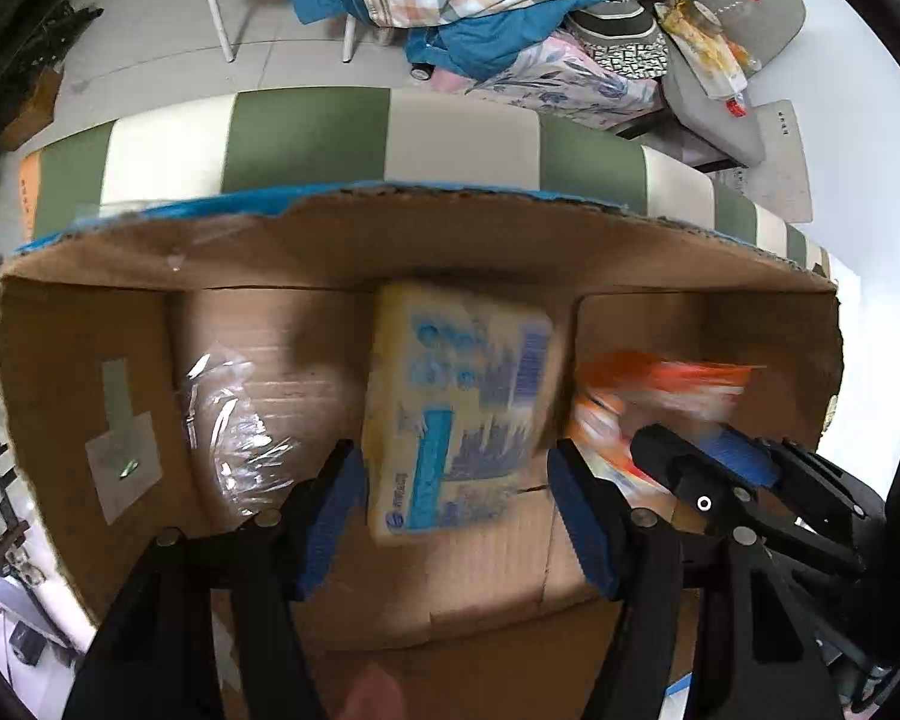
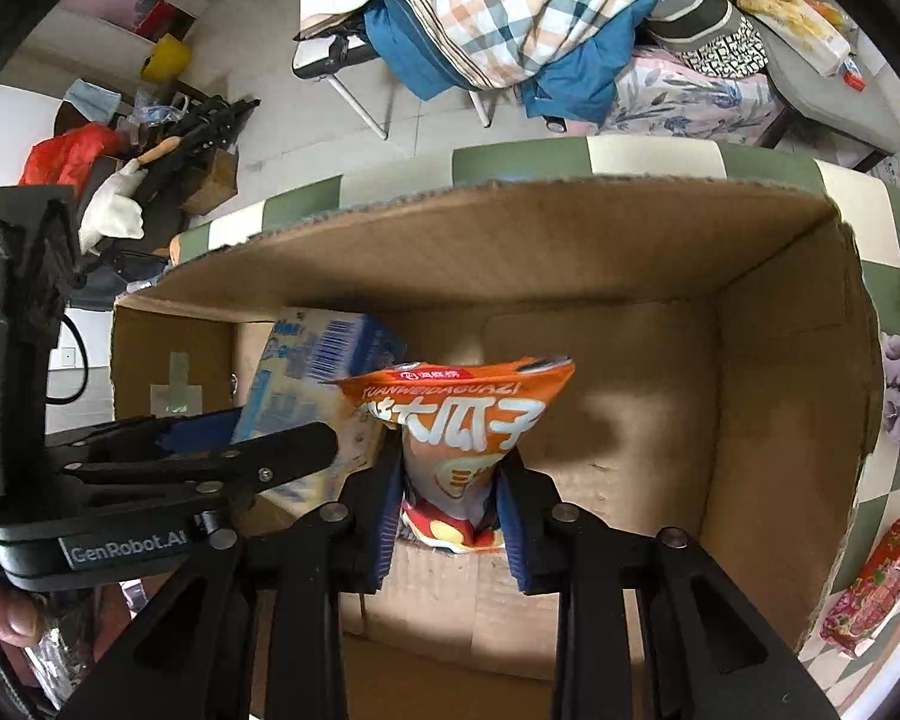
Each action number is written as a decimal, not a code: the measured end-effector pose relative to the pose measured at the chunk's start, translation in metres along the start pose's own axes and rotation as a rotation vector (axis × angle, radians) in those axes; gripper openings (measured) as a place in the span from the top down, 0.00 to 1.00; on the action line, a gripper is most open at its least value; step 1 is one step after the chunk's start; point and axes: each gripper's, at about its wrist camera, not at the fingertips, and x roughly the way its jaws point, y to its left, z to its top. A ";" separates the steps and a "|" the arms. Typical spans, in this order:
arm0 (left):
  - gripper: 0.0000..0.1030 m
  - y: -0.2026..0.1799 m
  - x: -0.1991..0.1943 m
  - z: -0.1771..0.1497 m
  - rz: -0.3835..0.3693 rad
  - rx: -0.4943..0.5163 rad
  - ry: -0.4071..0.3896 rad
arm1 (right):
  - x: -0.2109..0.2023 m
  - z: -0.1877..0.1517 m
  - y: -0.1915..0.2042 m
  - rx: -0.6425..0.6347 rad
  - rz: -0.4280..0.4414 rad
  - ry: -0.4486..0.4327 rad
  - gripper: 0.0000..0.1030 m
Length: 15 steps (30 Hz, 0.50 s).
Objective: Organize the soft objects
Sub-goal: 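Carry both items into the cardboard box and open both tools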
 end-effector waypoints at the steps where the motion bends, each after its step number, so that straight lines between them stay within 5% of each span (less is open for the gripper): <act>1: 0.39 0.001 -0.002 -0.002 0.002 -0.005 -0.004 | 0.000 0.000 -0.001 0.003 -0.009 0.006 0.60; 3: 0.32 0.006 -0.008 -0.007 0.013 -0.015 -0.020 | -0.003 -0.002 -0.002 0.004 -0.039 0.002 0.41; 9: 0.13 0.017 -0.030 -0.031 0.027 -0.053 -0.091 | -0.025 -0.017 0.003 -0.016 -0.107 -0.030 0.14; 15: 0.05 0.017 -0.055 -0.060 0.100 -0.066 -0.210 | -0.047 -0.046 0.010 -0.048 -0.207 -0.056 0.00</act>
